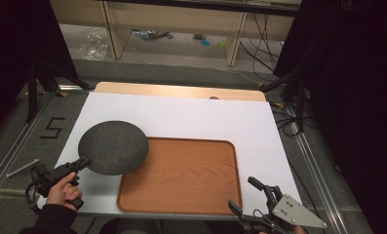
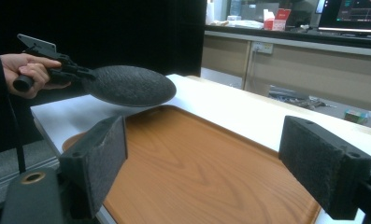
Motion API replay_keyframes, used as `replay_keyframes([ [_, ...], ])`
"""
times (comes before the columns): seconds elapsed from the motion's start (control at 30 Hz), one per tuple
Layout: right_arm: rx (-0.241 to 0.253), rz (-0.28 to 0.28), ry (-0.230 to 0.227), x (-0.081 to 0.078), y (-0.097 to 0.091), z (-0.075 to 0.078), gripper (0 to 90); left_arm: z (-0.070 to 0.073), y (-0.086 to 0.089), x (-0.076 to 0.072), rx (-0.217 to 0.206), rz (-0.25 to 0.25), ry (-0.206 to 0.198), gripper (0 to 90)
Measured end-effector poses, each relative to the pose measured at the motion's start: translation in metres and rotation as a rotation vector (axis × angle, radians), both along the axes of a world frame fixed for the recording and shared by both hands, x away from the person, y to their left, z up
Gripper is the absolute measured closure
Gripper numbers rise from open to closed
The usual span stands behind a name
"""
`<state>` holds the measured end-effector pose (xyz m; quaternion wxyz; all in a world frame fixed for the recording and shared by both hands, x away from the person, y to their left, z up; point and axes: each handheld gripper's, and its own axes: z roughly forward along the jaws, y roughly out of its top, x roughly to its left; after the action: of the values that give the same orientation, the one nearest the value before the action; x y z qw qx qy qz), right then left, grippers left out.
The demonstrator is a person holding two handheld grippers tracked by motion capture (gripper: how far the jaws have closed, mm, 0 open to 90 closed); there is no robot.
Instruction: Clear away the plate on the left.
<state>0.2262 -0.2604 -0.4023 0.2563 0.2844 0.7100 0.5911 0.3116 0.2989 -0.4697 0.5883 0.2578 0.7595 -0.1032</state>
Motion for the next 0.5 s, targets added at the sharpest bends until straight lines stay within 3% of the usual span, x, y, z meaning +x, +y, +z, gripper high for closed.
replay_keyframes([
  [0.13, 0.001, 0.003, 0.001, 0.0, 0.0, 0.0, 16.4, 0.003, -0.014, -0.002, -0.007, -0.049, -0.001, 82.7],
  [0.2, 0.0, -0.003, 0.0, 0.0, 0.0, 0.0, 16.3, 0.002, -0.021, -0.002, -0.004, -0.089, -0.012, 82.8],
  [0.23, -0.001, -0.004, 0.002, 0.0, 0.0, 0.0, 16.3, 0.001, -0.025, -0.002, -0.027, -0.116, -0.037, 82.6],
  [0.37, 0.002, -0.003, -0.001, 0.0, -0.001, 0.0, 16.3, 0.0, -0.042, -0.001, -0.012, -0.164, -0.026, 82.2],
  [0.5, 0.002, -0.002, -0.001, 0.0, 0.0, 0.0, 16.3, 0.0, -0.059, -0.001, -0.025, -0.22, -0.012, 81.8],
])
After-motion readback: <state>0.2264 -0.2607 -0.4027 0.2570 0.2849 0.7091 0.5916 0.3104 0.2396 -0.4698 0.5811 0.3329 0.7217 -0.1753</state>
